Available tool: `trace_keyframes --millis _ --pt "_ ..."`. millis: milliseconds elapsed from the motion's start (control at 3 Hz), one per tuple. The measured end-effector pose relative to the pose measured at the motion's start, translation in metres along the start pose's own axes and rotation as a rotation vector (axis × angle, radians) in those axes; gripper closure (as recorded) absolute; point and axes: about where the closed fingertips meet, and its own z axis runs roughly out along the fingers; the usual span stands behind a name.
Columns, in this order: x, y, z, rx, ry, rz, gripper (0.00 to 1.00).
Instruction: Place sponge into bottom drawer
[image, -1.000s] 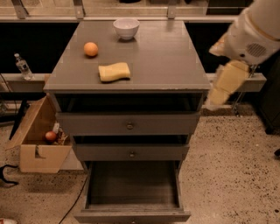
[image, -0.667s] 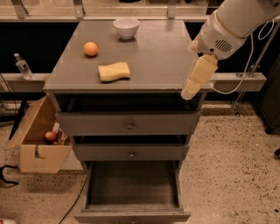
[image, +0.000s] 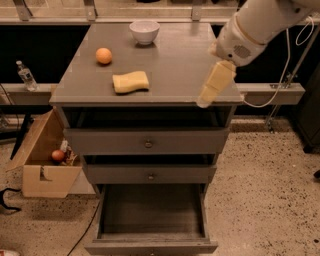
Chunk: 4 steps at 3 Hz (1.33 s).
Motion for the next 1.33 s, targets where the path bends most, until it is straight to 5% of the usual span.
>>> trace_keyframes --millis 667,1333 --pt "-0.063 -0.085 0.074 0.034 -0.131 -0.049 0.00" --pt "-0.071 -0.089 0.099 0.004 -0.107 -0.074 0.00"
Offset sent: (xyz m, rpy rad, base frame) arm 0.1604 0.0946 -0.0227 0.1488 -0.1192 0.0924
